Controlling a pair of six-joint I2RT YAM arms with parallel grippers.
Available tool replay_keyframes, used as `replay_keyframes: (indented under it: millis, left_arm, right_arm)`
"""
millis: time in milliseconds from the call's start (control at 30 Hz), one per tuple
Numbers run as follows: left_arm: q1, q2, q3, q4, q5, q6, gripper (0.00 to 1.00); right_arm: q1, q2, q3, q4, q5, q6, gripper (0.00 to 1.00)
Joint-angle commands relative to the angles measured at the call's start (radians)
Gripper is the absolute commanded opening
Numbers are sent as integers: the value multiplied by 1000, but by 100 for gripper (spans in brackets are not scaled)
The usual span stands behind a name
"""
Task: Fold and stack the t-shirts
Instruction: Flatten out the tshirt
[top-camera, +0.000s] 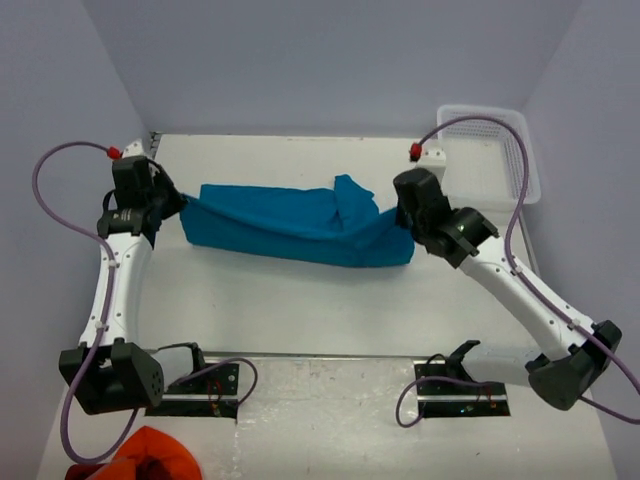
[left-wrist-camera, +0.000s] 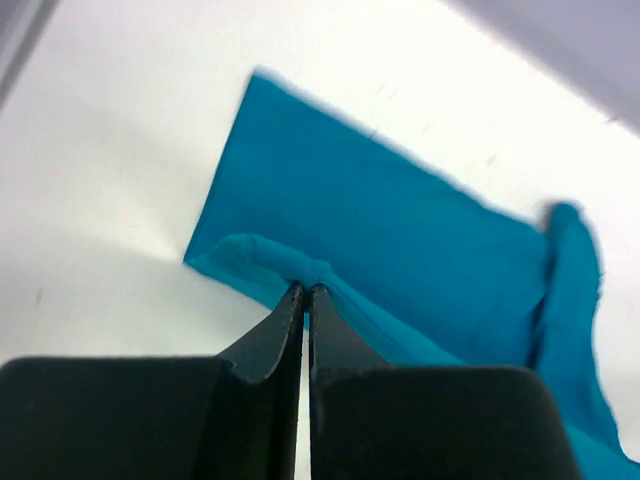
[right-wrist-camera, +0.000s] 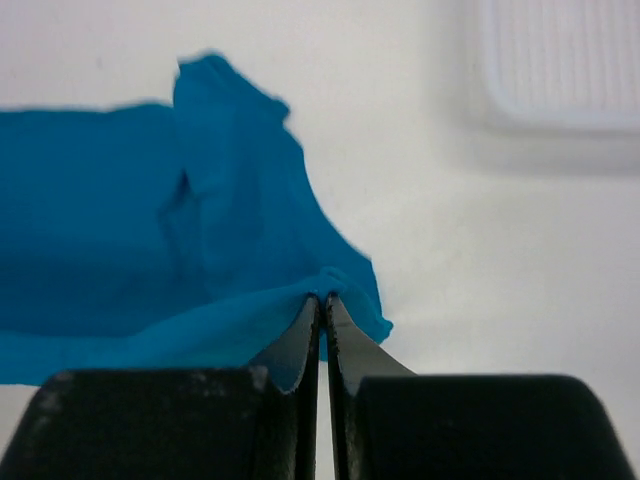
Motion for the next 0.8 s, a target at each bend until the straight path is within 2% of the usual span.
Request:
replay_keyframes:
  millis: [0, 67, 133, 167, 200, 233, 267, 300, 333, 367, 400, 433, 467, 500, 567, 633, 700, 767]
  left_arm:
    - [-9, 63, 122, 273, 83, 44, 0]
    - [-10, 143, 162, 354, 80, 78, 0]
    - [-10, 209, 234, 437, 65, 121, 0]
    - [-9, 293, 332, 439, 60, 131, 0]
    - [-9, 341, 384, 460, 65, 177, 0]
    - [-9, 384, 431, 479, 98, 203, 0]
    - [-6, 490, 498, 473, 102, 228, 0]
    - [-1, 552, 685, 404, 95, 257, 0]
    - [4, 608, 777, 381, 92, 271, 0]
    - [14, 708, 942, 370, 118, 283, 0]
    - [20, 752, 1015, 365, 135, 300, 0]
    - [25, 789, 1081, 362, 143, 311, 0]
    - [28, 870, 1238, 345, 143, 326, 0]
    - [31, 907, 1317, 303, 149, 357, 0]
    - [57, 933, 1391, 318, 189, 349, 0]
    - [77, 875, 1292, 435, 207, 308, 0]
    - [82, 753, 1121, 547, 214, 312, 0]
    - [82, 694, 1097, 530, 223, 332, 0]
  right_arm:
    - [-138, 75, 125, 365, -63, -315, 0]
    - [-204, 158, 215, 547, -106, -449, 0]
    - [-242, 227, 318, 662, -197, -496, 0]
    - [-286, 335, 387, 651, -229, -545, 0]
    - [-305, 405, 570, 617, -273, -565, 0]
    - [-333, 469, 652, 588, -272, -595, 0]
    - [-347, 534, 745, 565, -281, -653, 0]
    - [-360, 660, 840, 536, -301, -671, 0]
    - [-373, 724, 1043, 487, -322, -682, 0]
    - [-403, 785, 1155, 453, -345, -695, 0]
    - [-414, 892, 1353, 418, -376, -703, 0]
    - [-420, 925, 1408, 399, -398, -720, 0]
    - [-423, 933, 1424, 423, -396, -760, 0]
    - [-422, 919, 1359, 448, -401, -774, 0]
    - [-422, 811, 1242, 555, -411, -791, 0]
    - [-422, 731, 1170, 563, -425, -789, 0]
    - [-419, 715, 1249, 502, -448, -774, 0]
    - [-402, 685, 1283, 424, -438, -795, 0]
